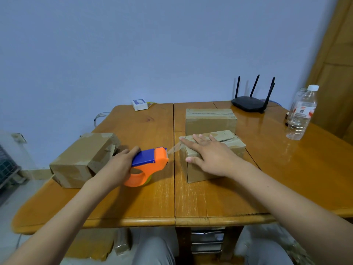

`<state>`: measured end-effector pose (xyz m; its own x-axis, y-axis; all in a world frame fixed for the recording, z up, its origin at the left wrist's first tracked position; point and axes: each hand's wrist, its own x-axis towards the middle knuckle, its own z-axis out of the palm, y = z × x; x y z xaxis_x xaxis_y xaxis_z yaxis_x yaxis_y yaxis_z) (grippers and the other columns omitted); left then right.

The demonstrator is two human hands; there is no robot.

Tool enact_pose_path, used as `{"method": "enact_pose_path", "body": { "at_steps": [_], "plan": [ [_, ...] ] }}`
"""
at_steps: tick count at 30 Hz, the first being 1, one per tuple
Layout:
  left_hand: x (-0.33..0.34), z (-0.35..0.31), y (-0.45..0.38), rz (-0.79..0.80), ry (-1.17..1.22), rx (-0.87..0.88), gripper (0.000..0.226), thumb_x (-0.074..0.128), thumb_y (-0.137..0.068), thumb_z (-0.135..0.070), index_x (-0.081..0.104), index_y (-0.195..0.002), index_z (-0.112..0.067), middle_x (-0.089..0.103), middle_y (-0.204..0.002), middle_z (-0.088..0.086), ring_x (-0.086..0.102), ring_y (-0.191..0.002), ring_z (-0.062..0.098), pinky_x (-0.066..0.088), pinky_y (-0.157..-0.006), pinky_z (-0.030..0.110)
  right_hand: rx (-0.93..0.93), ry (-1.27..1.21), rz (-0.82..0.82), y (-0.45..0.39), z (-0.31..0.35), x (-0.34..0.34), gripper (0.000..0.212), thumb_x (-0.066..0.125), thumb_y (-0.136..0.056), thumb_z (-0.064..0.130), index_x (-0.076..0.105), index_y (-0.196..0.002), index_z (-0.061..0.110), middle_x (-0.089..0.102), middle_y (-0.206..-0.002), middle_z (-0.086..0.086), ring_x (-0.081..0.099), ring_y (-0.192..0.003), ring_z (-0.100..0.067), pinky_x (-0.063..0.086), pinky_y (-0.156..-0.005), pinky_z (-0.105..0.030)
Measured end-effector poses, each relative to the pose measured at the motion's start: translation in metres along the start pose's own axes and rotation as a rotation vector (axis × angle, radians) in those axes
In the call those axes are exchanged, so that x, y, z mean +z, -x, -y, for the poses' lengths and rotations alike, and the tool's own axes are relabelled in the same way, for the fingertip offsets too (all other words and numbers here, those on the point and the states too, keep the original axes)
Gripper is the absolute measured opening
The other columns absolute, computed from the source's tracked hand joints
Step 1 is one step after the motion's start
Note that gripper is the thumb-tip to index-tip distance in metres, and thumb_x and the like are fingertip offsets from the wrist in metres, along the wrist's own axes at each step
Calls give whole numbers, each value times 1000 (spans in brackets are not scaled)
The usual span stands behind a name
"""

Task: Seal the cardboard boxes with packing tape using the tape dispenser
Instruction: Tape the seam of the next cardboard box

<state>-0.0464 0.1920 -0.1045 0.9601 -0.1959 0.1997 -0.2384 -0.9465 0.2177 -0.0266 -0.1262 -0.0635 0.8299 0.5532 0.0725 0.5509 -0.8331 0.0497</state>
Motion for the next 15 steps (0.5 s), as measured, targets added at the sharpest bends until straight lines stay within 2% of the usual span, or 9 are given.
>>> {"method": "enact_pose_path", "body": {
  "at_steps": [4, 6, 8, 10, 11, 12, 13, 14, 15],
  "plan": [
    [-5, -3, -5, 45, -58, -18, 37, 49, -89, -2, 39, -109, -32, 53, -93, 3, 55, -75, 18, 42, -61, 29, -22, -23, 16, 0, -2, -6, 69, 28, -100, 66, -10, -155, 50, 14, -168, -7, 11, -155, -24, 11, -125, -45],
    [-7, -6, -8, 71, -94, -22, 38, 50, -90, -3, 39, -111, -32, 52, -92, 2, 56, -75, 18, 44, -62, 29, -37, -8, 29, -4, -5, -12, 73, 32, -96, 71, -7, -155, 52, 21, -166, -6, 23, -152, -25, 24, -122, -46],
    [-7, -10, -12, 83, -139, -6, 37, 49, -90, -4, 38, -112, -33, 50, -89, 0, 55, -72, 17, 41, -60, 29, -54, 39, 43, -9, -10, -21, 76, 34, -92, 78, -1, -155, 54, 34, -162, -3, 45, -139, -25, 46, -104, -42],
    [-9, -14, -15, 95, -173, 13, 37, 48, -90, -5, 36, -110, -33, 48, -86, -1, 53, -70, 16, 36, -57, 28, -77, 97, 69, -14, -13, -28, 75, 31, -89, 82, 0, -153, 58, 41, -154, -4, 59, -118, -25, 53, -84, -35],
    [-9, -14, -16, 102, -172, 16, 36, 48, -90, -5, 37, -110, -33, 48, -86, -1, 53, -71, 16, 35, -57, 28, -78, 115, 90, -16, -14, -30, 74, 30, -89, 82, -1, -152, 60, 37, -156, -7, 59, -119, -27, 53, -87, -37],
    [-10, -13, -15, 108, -159, 14, 35, 48, -90, -5, 38, -111, -32, 49, -87, -1, 54, -72, 16, 36, -58, 28, -76, 126, 112, -17, -16, -30, 72, 31, -90, 81, -1, -151, 61, 30, -161, -10, 53, -129, -30, 49, -99, -42],
    [-10, -12, -14, 110, -135, 11, 34, 49, -91, -6, 39, -111, -31, 50, -88, 0, 55, -74, 16, 38, -60, 28, -80, 132, 133, -17, -18, -29, 70, 31, -91, 79, 0, -152, 61, 22, -165, -10, 42, -141, -31, 36, -114, -50],
    [-11, -10, -12, 108, -107, 9, 33, 50, -91, -7, 40, -112, -30, 52, -91, 1, 55, -76, 17, 39, -61, 29, -87, 123, 149, -15, -20, -27, 68, 30, -93, 77, 2, -152, 60, 15, -167, -9, 30, -149, -30, 18, -122, -55],
    [-11, -8, -10, 102, -82, 7, 32, 51, -90, -8, 41, -113, -29, 53, -93, 2, 56, -78, 18, 40, -63, 29, -92, 91, 156, -13, -22, -26, 65, 28, -94, 76, 4, -152, 60, 12, -168, -7, 21, -153, -27, 2, -123, -58]
  ]
}}
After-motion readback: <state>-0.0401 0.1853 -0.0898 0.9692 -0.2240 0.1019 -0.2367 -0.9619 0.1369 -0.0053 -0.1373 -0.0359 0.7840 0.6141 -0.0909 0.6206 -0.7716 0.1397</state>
